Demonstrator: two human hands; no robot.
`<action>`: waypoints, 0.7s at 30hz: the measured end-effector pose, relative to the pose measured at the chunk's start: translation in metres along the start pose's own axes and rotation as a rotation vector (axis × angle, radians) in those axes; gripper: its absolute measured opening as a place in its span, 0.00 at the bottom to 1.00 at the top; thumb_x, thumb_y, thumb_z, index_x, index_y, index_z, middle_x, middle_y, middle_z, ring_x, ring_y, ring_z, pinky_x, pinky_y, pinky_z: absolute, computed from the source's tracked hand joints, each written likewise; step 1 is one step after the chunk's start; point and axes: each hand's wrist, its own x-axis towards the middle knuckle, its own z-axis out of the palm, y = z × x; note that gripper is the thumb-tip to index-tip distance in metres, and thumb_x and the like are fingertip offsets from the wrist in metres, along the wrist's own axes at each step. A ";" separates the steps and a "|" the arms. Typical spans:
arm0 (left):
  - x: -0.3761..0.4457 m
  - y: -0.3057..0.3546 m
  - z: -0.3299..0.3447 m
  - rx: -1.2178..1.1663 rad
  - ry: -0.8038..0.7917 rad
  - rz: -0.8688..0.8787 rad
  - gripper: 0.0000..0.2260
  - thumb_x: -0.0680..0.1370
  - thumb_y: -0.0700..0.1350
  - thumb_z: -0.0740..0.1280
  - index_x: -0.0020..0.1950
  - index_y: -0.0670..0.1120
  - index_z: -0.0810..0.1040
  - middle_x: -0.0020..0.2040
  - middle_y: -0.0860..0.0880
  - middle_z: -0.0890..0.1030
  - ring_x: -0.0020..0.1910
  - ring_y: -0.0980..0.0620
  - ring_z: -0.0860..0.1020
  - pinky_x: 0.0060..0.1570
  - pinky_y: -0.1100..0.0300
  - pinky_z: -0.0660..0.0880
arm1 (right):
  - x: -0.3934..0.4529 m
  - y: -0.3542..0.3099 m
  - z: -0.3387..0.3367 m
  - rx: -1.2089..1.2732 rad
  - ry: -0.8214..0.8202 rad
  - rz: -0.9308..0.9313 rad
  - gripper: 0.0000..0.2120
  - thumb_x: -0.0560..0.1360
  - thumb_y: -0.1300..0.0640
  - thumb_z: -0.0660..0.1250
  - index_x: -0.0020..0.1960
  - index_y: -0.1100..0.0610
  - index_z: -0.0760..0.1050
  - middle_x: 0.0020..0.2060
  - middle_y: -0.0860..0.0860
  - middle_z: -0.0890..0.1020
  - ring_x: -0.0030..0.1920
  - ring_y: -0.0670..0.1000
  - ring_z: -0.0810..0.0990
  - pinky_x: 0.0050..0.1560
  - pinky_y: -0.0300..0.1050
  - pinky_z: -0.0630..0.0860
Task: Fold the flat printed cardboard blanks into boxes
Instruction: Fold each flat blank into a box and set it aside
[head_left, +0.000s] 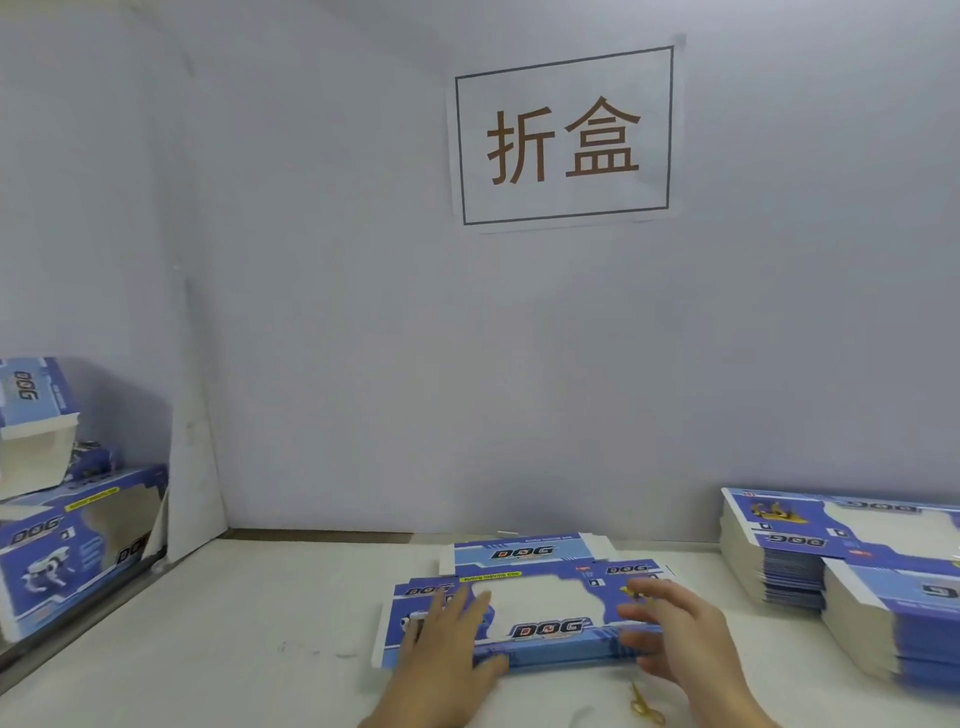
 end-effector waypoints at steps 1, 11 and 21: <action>-0.001 -0.002 0.003 0.040 -0.002 -0.013 0.32 0.82 0.59 0.62 0.81 0.59 0.49 0.82 0.54 0.47 0.81 0.49 0.45 0.79 0.47 0.47 | 0.000 0.000 0.001 -0.022 -0.007 -0.003 0.15 0.84 0.62 0.57 0.50 0.52 0.81 0.41 0.54 0.85 0.41 0.57 0.84 0.34 0.44 0.78; -0.009 0.003 -0.009 0.121 0.146 0.029 0.21 0.83 0.58 0.58 0.76 0.61 0.64 0.74 0.55 0.71 0.72 0.52 0.68 0.68 0.56 0.66 | -0.001 -0.001 0.003 -0.075 -0.053 -0.035 0.14 0.80 0.67 0.60 0.48 0.53 0.81 0.39 0.54 0.85 0.41 0.56 0.83 0.32 0.43 0.76; -0.011 0.009 -0.022 0.006 0.301 -0.038 0.19 0.75 0.69 0.64 0.63 0.67 0.78 0.58 0.58 0.79 0.45 0.57 0.70 0.39 0.63 0.64 | 0.007 0.006 0.004 -0.032 -0.043 -0.077 0.15 0.80 0.68 0.56 0.49 0.57 0.81 0.39 0.57 0.85 0.41 0.58 0.82 0.34 0.43 0.76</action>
